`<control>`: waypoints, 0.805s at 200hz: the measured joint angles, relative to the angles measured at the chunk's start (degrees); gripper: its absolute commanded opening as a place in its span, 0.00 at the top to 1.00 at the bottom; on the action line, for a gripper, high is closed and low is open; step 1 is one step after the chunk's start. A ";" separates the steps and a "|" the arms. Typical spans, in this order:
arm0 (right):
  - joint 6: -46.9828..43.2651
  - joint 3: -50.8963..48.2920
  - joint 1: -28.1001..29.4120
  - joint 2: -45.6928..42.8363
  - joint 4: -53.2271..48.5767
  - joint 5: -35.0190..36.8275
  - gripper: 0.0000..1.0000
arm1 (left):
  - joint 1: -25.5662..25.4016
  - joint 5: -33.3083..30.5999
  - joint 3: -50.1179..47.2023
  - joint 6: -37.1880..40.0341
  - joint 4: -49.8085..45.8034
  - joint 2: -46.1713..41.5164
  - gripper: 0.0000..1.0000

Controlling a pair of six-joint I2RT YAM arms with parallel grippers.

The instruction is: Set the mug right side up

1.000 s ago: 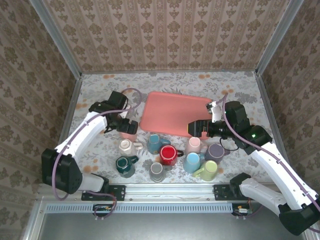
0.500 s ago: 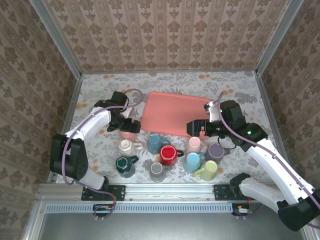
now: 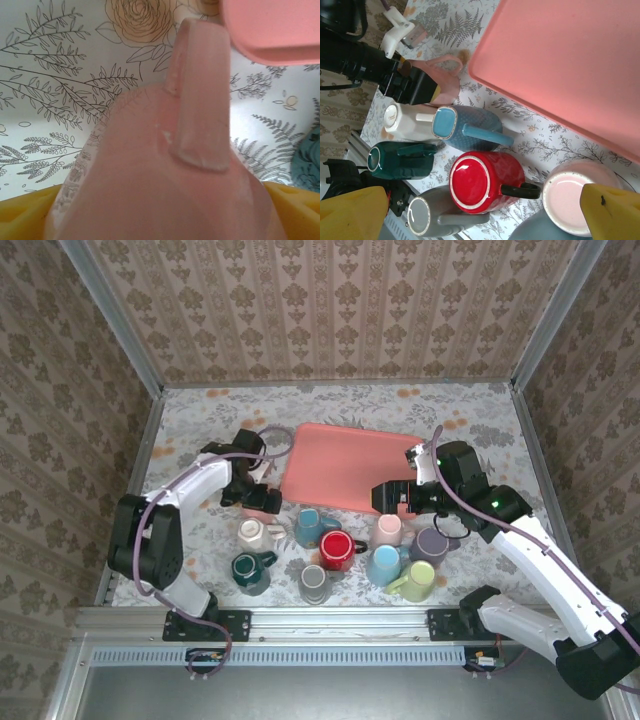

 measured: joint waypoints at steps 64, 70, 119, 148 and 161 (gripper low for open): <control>-0.20 0.00 0.09 -1.16 0.00 1.05 0.07 | -0.15 -2.34 0.79 -0.87 -0.83 0.72 0.57; -0.20 0.00 0.09 -1.40 -0.02 1.11 0.06 | -0.15 -2.60 0.83 -0.87 -0.96 0.55 0.61; 0.94 0.02 0.85 -3.48 0.17 3.37 0.07 | -0.15 -4.74 4.55 -0.63 -3.21 -6.71 0.69; 1.36 0.57 0.83 -5.70 0.22 4.13 0.09 | -1.16 -6.10 7.54 1.09 -1.44 -16.68 0.78; 1.57 1.49 0.83 -4.96 0.35 3.58 0.10 | -3.28 -7.13 7.67 2.89 0.70 -21.75 0.83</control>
